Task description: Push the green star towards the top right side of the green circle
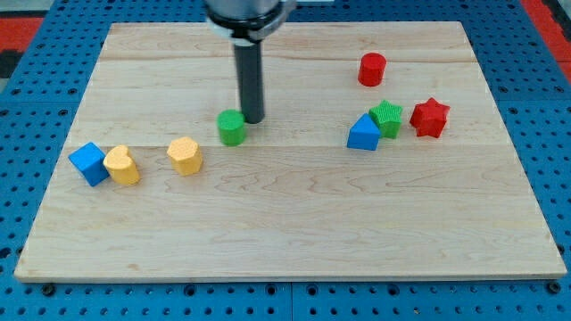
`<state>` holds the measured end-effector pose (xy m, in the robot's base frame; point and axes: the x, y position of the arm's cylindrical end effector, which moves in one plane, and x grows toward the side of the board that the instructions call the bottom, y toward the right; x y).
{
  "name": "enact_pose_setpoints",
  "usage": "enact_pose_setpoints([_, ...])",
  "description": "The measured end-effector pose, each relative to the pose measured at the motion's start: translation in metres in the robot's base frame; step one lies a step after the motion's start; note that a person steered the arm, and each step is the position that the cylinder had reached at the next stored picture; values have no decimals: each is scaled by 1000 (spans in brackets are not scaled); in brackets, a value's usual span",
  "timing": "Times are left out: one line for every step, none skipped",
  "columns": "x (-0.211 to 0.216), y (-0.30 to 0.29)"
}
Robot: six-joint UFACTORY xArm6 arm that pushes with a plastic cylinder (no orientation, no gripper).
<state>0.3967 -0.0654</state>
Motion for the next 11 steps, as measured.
enact_pose_setpoints([7, -16])
enact_pose_setpoints([-8, 53])
enact_pose_setpoints([-30, 116])
enact_pose_setpoints([-35, 184])
enact_pose_setpoints([-36, 251])
enact_pose_setpoints([-23, 306])
enact_pose_setpoints([3, 269])
enact_pose_setpoints([3, 188])
enact_pose_setpoints([3, 97])
enact_pose_setpoints([3, 44])
enact_pose_setpoints([-10, 63])
